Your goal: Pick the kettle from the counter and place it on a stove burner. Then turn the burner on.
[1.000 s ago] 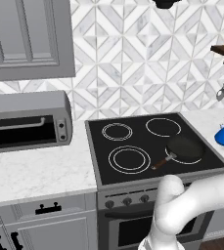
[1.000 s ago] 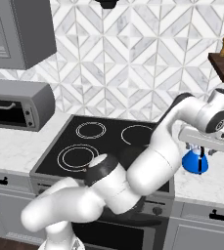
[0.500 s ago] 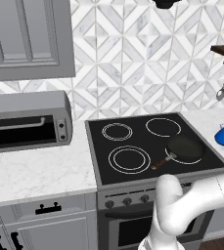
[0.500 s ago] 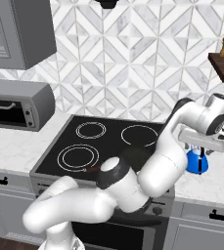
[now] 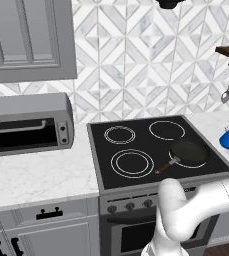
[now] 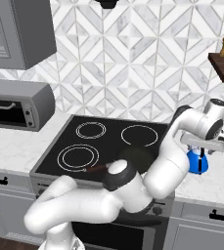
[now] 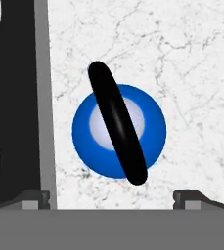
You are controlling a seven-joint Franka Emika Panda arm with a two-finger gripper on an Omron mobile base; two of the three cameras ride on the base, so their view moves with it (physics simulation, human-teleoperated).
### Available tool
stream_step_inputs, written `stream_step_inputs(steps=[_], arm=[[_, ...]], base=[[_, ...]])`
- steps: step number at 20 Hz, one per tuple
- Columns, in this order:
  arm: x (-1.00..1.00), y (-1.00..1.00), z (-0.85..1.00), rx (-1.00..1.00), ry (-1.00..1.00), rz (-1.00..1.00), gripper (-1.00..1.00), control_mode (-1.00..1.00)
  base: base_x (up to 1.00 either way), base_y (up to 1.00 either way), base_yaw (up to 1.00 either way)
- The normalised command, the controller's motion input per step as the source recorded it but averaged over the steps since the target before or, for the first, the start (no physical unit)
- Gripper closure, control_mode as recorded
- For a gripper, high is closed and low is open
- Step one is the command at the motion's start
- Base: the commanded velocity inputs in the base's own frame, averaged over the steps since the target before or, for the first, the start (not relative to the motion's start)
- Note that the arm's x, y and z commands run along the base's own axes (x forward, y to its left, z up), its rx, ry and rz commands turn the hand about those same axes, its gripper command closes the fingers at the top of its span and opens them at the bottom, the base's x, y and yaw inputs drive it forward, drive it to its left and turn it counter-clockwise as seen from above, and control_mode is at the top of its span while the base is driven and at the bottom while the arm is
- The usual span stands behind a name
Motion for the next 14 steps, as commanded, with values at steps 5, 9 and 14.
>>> stream_step_inputs(steps=[5, 9, 14], arm=[[0.39, -0.05, -0.30, -0.02, -0.08, 0.00, -1.00, -1.00], [0.40, -0.08, -0.34, -0.01, -0.07, 0.01, -1.00, -1.00], [0.17, -0.29, -0.28, -0.05, -0.04, 0.02, -1.00, -1.00]], base=[[0.00, 0.00, 0.00], [0.00, 0.00, 0.00], [0.00, 0.00, 0.00]])
